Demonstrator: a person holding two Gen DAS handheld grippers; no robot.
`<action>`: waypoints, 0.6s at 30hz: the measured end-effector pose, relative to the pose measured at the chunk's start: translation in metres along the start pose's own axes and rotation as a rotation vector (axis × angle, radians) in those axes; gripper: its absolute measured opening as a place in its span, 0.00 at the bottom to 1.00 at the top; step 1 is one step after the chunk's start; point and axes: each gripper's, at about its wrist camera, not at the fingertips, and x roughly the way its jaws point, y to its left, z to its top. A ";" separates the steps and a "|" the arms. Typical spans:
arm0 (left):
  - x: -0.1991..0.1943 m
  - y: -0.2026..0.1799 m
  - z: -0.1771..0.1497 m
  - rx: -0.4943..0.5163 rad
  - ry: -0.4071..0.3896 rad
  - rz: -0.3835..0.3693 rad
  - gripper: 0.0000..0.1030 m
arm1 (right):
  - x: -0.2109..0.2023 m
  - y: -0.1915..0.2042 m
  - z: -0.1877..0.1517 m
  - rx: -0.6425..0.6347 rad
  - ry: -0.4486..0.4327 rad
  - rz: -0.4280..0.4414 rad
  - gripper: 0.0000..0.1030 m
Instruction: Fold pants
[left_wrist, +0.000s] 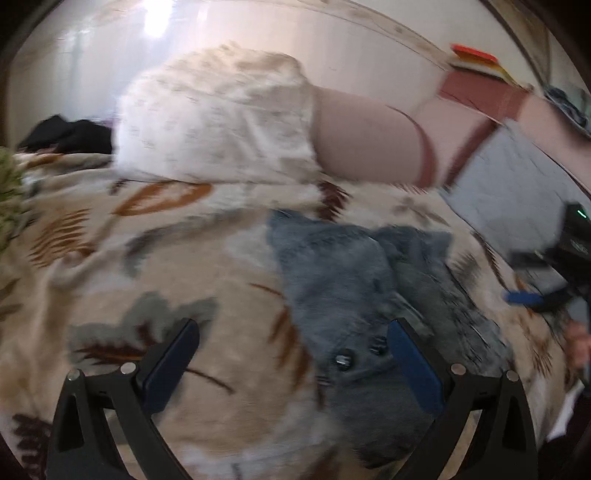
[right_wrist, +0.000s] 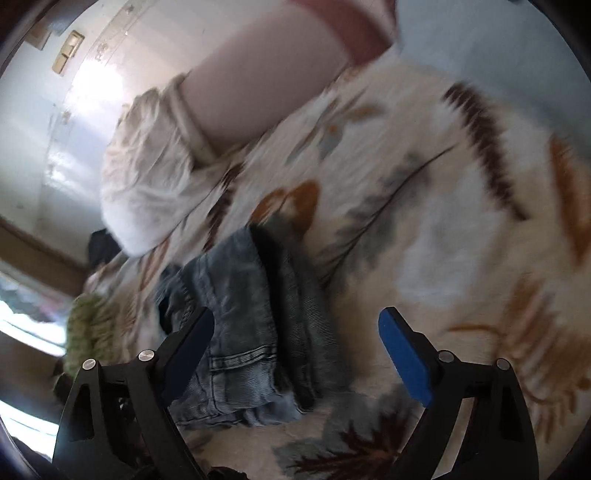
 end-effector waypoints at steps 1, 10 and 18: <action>0.003 -0.001 0.000 0.004 0.014 -0.014 1.00 | 0.004 0.003 0.004 -0.002 0.011 0.015 0.88; 0.037 0.011 0.009 -0.084 0.159 -0.149 1.00 | 0.044 -0.001 0.018 -0.012 0.087 -0.009 0.84; 0.053 0.006 0.009 -0.123 0.194 -0.195 1.00 | 0.068 -0.002 0.014 -0.008 0.157 -0.018 0.84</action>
